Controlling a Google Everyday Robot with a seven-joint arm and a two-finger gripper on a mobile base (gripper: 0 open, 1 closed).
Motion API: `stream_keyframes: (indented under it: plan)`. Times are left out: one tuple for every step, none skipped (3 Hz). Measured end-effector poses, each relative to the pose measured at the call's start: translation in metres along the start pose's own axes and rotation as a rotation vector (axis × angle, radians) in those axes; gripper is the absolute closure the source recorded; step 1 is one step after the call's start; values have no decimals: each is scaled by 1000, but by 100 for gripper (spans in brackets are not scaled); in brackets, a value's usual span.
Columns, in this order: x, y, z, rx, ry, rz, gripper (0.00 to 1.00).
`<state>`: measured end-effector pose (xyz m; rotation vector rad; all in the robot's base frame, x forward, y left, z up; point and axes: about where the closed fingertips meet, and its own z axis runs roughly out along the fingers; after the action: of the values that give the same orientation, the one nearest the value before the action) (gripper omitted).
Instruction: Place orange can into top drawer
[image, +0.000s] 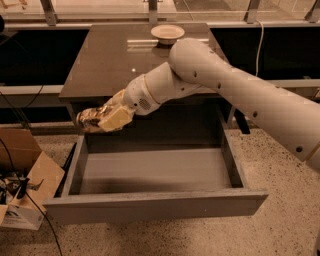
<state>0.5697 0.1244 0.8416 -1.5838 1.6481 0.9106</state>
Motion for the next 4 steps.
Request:
stream_keyframes:
  plan:
    - [47,-19,27,-28,1,31,100]
    - [99,-33,44,-38,4,62,100]
    - [144,-36,52,-52,-19,87,100]
    - [175,-17,49,-49,-35,127,77]
